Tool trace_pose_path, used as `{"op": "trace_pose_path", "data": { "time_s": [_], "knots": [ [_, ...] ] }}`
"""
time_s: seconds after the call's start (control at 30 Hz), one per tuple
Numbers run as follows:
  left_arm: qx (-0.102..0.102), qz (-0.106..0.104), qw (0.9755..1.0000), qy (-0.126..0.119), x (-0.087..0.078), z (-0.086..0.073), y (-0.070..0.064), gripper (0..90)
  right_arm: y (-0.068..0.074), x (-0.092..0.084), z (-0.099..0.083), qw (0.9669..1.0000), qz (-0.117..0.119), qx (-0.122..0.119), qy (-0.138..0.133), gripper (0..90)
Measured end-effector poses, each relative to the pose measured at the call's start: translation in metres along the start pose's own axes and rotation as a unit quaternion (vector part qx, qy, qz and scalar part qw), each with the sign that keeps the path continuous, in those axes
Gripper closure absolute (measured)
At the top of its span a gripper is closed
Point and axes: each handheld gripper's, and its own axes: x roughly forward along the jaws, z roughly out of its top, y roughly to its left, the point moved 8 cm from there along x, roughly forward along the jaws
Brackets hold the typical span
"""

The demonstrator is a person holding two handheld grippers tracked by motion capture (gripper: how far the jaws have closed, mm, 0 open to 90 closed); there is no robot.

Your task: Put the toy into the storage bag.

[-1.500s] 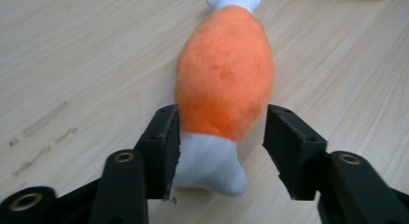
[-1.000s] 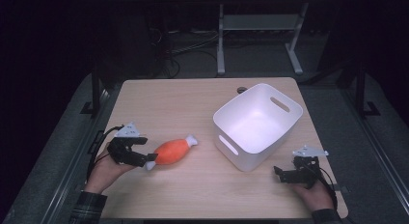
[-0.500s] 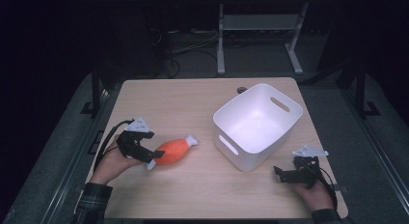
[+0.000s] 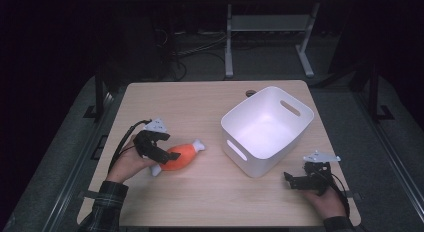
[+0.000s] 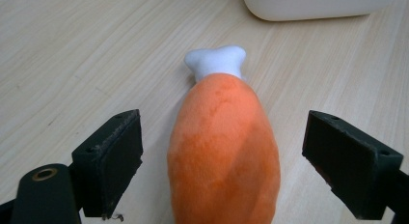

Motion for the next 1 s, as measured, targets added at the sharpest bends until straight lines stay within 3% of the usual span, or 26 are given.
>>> {"op": "trace_pose_path", "data": {
  "time_s": [0.9,1.0],
  "knots": [
    [0.012,-0.016,0.9983,0.055,0.036,-0.015,-0.002,12.5,0.0,0.0,0.0,1.0,0.0,0.0,0.0,1.8],
    [0.011,-0.019,0.9984,0.052,0.04,-0.018,-0.002,12.6,0.0,0.0,0.0,1.0,0.0,0.0,0.0,1.8]
  ]
}}
